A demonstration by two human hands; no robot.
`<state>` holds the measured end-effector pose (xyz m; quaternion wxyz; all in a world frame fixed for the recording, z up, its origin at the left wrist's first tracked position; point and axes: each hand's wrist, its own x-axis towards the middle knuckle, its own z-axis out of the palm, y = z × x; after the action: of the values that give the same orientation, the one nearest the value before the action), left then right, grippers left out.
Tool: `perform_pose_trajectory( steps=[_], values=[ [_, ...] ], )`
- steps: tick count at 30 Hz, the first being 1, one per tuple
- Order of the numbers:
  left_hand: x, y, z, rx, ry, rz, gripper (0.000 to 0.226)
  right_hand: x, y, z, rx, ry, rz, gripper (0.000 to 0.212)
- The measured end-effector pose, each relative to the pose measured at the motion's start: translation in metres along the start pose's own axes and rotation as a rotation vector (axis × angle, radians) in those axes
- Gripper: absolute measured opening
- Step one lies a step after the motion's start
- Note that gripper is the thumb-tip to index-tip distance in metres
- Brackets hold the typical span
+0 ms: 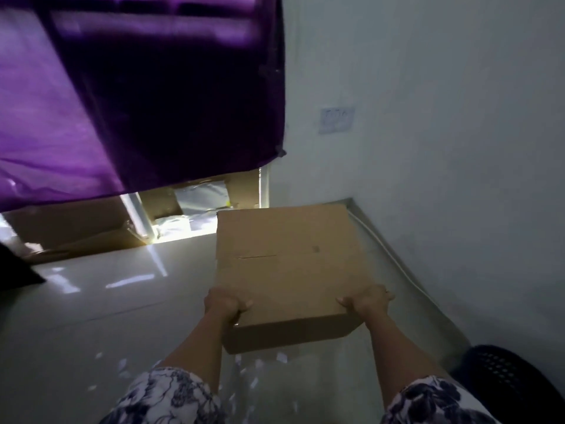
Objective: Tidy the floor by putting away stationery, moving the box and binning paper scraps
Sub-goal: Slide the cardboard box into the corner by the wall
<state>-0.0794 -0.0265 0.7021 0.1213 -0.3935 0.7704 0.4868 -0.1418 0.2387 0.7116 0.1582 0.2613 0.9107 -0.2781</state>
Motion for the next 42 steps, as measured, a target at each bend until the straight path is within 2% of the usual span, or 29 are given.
perform_pose_trajectory(
  steps=[6,11,13,15,17,22,26,32,35,39,42],
  values=[
    [0.007,0.091,0.089,0.030,-0.005,0.049,0.062,0.096,0.020,-0.067,0.095,-0.045,0.011,0.089],
    [0.009,0.156,0.156,0.004,-0.019,0.078,0.054,0.160,0.024,-0.128,-0.009,0.040,-0.016,0.087],
    [0.018,0.181,0.175,0.033,-0.010,0.097,0.045,0.188,0.021,-0.144,0.043,0.028,-0.001,0.090],
    [0.032,0.202,0.188,0.073,-0.008,0.118,0.046,0.210,0.016,-0.154,0.096,0.029,-0.018,0.084],
    [0.048,0.227,0.202,0.100,0.016,0.124,0.052,0.236,0.008,-0.164,0.030,0.023,-0.047,0.075],
    [0.101,0.288,0.238,0.110,0.033,0.126,0.043,0.317,-0.027,-0.180,-0.150,0.027,-0.046,0.078],
    [0.159,0.329,0.260,0.131,0.044,0.097,0.069,0.379,-0.058,-0.184,-0.062,0.004,-0.050,0.080],
    [0.221,0.377,0.301,0.040,0.065,0.091,0.058,0.478,-0.094,-0.179,0.106,0.015,-0.057,0.084],
    [0.248,0.383,0.319,0.048,0.082,0.079,0.055,0.517,-0.099,-0.164,0.055,0.011,-0.103,0.079],
    [0.305,0.374,0.352,0.024,0.126,0.064,0.057,0.583,-0.106,-0.124,0.042,0.000,-0.138,0.085],
    [0.357,0.358,0.389,0.020,0.148,0.080,0.059,0.637,-0.105,-0.081,-0.014,-0.004,-0.172,0.078]
  ],
)
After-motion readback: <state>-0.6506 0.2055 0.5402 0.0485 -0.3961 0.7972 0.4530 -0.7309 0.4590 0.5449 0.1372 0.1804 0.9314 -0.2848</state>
